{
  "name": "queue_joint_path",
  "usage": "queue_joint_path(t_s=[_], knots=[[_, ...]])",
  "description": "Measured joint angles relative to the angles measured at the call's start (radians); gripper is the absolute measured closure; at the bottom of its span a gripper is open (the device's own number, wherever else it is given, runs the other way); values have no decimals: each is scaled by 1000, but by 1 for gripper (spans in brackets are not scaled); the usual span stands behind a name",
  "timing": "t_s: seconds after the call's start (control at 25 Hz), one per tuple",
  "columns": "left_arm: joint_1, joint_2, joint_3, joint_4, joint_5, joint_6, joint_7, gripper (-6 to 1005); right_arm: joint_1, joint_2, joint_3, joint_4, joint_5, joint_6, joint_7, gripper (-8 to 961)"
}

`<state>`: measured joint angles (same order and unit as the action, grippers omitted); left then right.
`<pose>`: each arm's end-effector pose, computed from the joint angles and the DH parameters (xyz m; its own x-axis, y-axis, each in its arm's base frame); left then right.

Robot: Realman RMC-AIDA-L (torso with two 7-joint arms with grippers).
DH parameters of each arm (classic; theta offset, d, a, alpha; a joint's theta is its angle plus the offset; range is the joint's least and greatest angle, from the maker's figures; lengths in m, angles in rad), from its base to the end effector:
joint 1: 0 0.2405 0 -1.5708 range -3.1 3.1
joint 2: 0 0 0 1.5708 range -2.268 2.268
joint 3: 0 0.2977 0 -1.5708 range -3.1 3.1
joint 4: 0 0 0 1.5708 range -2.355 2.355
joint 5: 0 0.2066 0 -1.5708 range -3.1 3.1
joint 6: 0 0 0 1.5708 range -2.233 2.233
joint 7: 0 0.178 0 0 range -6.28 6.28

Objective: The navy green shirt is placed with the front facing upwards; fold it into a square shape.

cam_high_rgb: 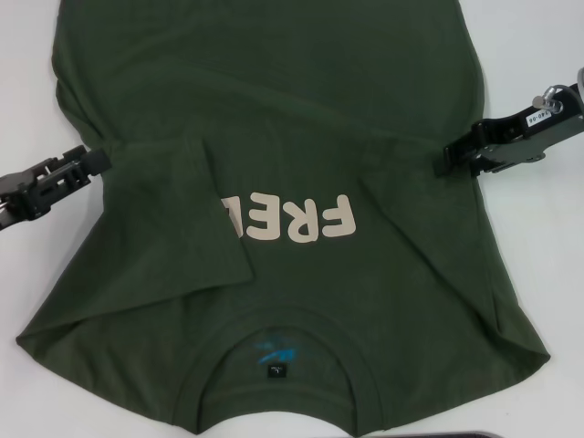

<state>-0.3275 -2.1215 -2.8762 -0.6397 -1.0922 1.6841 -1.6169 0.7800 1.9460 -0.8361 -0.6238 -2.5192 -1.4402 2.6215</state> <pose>-0.3491 0.2913 -0.0163 0.3108 0.5721 0.7590 0.8564 -0.5150 0.0375 0.3011 0.4135 -0.0275 0.1921 -0.9764 -0.0991 -0.9613 -0.1669 -0.2193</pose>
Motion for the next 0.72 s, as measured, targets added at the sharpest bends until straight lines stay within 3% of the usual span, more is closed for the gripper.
queue_joint_path(t_s=[0.2,0.4,0.72], knots=[[-8,4,0,14,0,-3,0,446,3,4,-2,1,-3,1,0,453],[-12,8,0,22,0,-3,0,446,10,4,-40,1,-3,-4,7,544],[-14,8,0,23,0,-5,0,445,18,4,-51,1,-4,-4,13,812]])
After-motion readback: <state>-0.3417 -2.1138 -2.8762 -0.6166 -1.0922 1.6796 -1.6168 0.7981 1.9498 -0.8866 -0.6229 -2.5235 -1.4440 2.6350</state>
